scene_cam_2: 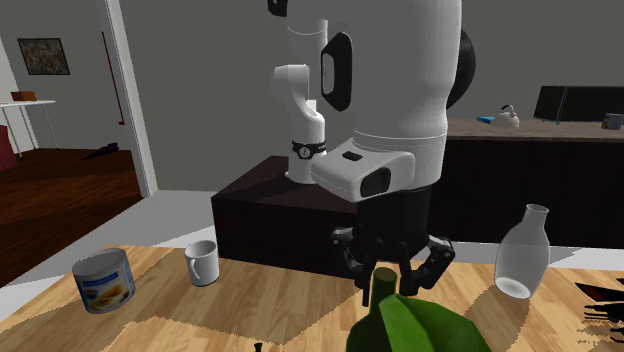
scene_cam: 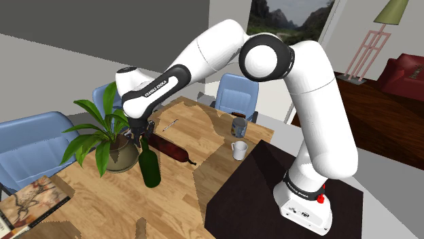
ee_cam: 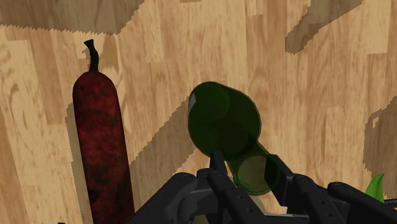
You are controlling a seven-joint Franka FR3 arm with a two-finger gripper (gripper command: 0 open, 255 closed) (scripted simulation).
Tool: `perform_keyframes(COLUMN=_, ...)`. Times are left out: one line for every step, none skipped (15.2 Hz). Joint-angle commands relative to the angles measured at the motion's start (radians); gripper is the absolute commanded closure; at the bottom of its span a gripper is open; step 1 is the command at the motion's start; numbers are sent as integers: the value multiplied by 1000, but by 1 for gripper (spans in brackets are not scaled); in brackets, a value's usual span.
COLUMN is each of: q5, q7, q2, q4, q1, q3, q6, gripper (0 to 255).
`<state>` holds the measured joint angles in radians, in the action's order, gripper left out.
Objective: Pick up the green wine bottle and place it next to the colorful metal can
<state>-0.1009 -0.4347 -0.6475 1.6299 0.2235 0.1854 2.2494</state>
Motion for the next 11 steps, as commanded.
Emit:
perform_keyframes(q5=0, q7=0, q2=0, q4=0, q1=0, q3=0, q6=0, gripper=255)
perform_keyframes(q5=0, q7=0, q2=0, q4=0, q1=0, q3=0, q6=0, gripper=255)
perform_keyframes(q5=0, q7=0, q2=0, q4=0, q1=0, q3=0, q6=0, gripper=255)
perform_keyframes(q5=0, q7=0, q2=0, q4=0, q1=0, q3=0, q6=0, gripper=255)
perform_keyframes(q5=1, q7=1, q2=8, q4=-1, q1=-1, q3=1, q6=-9, gripper=255)
perform_keyframes(q5=3, q7=1, q2=16, q4=-2, q1=-2, q3=2, q6=-18, gripper=255)
perform_keyframes(q5=4, q7=2, q2=24, q4=-3, q1=-2, q3=3, q6=-27, gripper=255)
perform_keyframes(q5=6, q7=2, q2=32, q4=-5, q1=-3, q3=4, q6=-37, gripper=255)
perform_keyframes(q5=7, q7=3, q2=39, q4=-7, q1=-4, q3=5, q6=-46, gripper=255)
perform_keyframes(q5=9, q7=4, q2=47, q4=-9, q1=-4, q3=6, q6=-56, gripper=255)
perform_keyframes(q5=10, q7=4, q2=54, q4=-12, q1=-5, q3=7, q6=-66, gripper=255)
